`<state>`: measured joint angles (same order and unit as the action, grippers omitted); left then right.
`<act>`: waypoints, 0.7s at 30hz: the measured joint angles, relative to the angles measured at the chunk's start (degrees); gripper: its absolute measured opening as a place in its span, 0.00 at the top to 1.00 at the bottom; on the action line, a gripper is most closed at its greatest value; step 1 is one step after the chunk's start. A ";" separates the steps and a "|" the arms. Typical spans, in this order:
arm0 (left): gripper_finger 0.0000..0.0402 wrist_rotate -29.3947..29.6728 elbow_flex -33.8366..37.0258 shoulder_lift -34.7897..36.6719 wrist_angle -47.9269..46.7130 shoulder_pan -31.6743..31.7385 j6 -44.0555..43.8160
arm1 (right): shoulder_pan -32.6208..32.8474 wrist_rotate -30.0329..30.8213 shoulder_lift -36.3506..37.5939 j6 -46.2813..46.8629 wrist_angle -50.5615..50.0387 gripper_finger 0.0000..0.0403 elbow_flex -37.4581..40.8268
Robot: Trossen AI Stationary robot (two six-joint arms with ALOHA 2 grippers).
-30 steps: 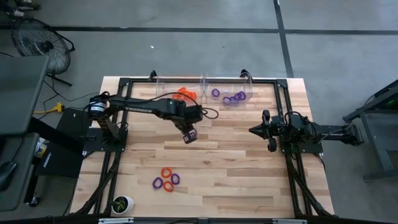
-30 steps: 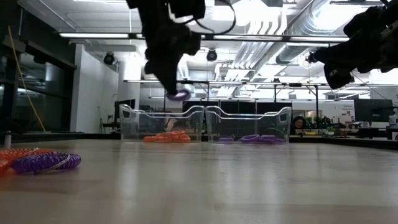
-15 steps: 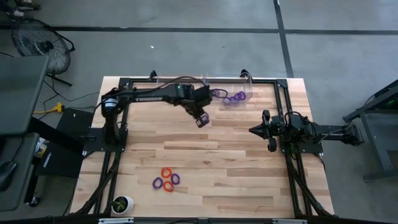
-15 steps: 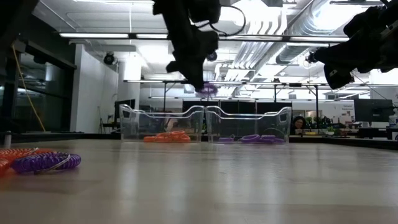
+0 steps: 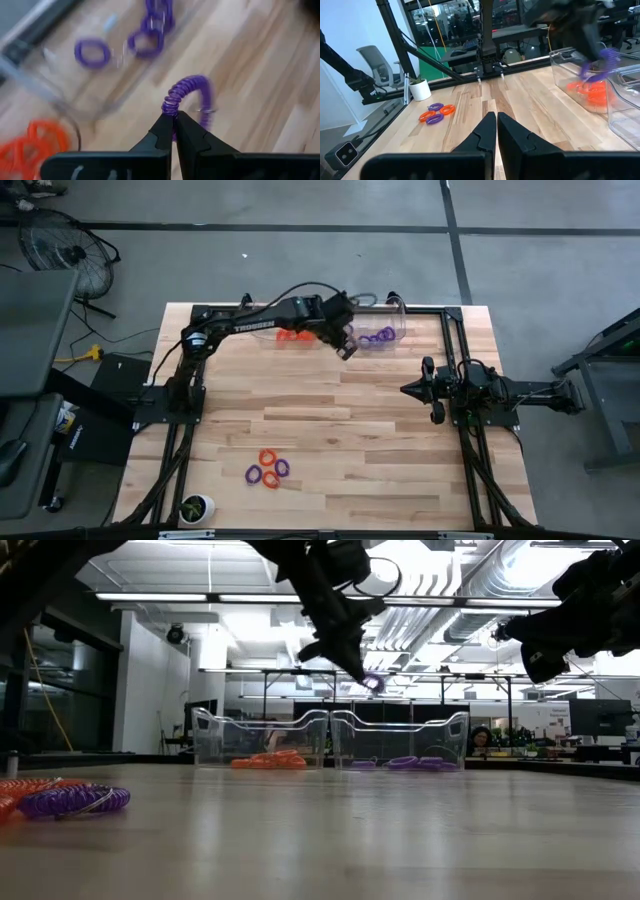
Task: Sort spring keychains
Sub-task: Put the violet spring keychain into the right transparent bin
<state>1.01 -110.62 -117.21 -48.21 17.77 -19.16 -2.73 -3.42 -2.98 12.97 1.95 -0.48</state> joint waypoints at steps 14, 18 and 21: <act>1.00 13.12 -1.50 -1.16 9.59 4.89 -6.94 | 0.01 0.01 0.01 0.00 0.00 0.97 0.00; 1.00 14.66 -1.69 -2.82 12.67 5.63 -7.17 | -0.01 0.00 0.00 0.00 0.00 0.97 -0.01; 1.00 12.53 -1.16 -4.12 10.60 6.17 -7.89 | 0.00 0.00 0.02 0.00 -0.01 0.97 0.00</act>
<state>13.53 -111.77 -121.33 -37.61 23.94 -27.05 -2.73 -3.42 -2.96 12.97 1.93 -0.48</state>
